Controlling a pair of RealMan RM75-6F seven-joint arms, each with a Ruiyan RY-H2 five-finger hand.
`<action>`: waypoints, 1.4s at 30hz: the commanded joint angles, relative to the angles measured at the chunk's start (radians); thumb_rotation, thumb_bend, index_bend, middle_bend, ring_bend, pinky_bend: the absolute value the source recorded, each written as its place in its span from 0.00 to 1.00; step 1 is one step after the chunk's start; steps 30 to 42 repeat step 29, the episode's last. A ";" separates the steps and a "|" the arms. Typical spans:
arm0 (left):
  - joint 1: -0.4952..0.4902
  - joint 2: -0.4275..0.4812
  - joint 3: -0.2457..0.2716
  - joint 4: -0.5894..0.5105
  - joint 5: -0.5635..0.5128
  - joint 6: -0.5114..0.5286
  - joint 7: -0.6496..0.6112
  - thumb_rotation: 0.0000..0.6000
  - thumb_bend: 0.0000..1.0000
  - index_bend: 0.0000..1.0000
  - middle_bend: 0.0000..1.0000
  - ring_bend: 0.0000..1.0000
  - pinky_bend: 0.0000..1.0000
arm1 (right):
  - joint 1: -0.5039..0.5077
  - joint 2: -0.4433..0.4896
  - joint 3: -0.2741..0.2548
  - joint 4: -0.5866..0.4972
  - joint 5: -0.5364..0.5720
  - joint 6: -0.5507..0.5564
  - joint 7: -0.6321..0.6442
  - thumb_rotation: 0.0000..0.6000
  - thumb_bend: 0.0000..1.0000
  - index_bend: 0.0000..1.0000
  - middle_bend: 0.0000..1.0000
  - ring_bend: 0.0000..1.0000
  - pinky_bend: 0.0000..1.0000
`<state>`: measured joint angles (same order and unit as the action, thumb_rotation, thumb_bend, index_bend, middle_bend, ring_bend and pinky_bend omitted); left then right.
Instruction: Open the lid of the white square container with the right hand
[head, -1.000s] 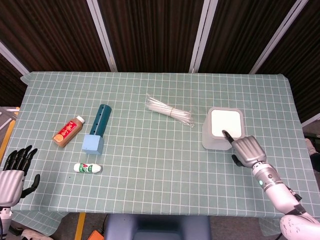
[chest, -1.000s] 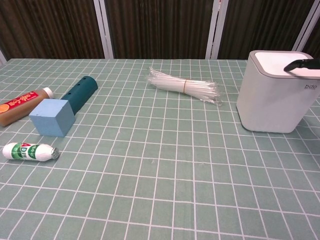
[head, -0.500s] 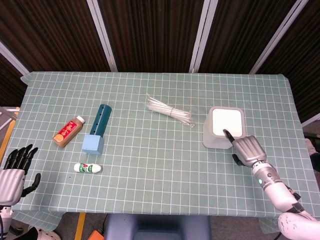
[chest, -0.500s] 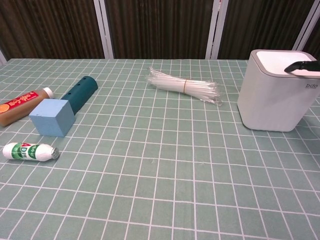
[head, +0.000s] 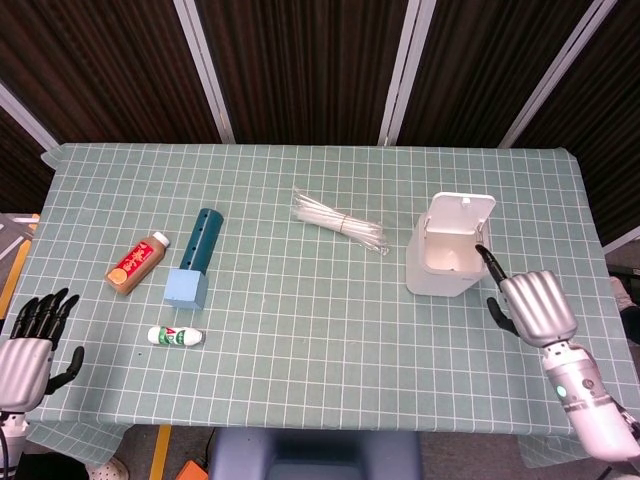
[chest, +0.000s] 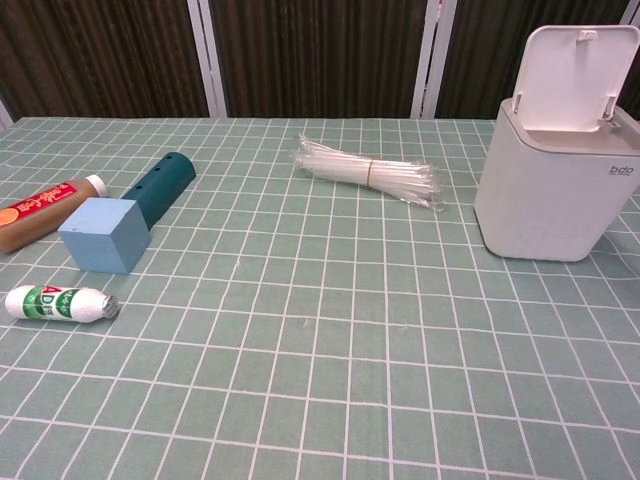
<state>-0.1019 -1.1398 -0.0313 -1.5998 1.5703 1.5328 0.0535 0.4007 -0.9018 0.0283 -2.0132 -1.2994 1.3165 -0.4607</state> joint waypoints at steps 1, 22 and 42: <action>-0.001 -0.001 -0.002 -0.001 0.003 0.003 0.001 1.00 0.48 0.00 0.00 0.00 0.06 | -0.130 -0.052 -0.055 0.048 -0.187 0.183 0.050 0.93 0.55 0.00 0.95 0.92 0.84; 0.000 -0.009 0.001 0.002 0.033 0.025 0.004 1.00 0.46 0.00 0.00 0.00 0.06 | -0.335 -0.204 -0.101 0.333 -0.245 0.279 0.305 0.90 0.31 0.00 0.00 0.00 0.00; 0.001 -0.004 0.003 -0.002 0.024 0.016 0.005 1.00 0.46 0.00 0.00 0.00 0.06 | -0.342 -0.203 -0.089 0.331 -0.253 0.264 0.303 0.90 0.31 0.00 0.00 0.00 0.00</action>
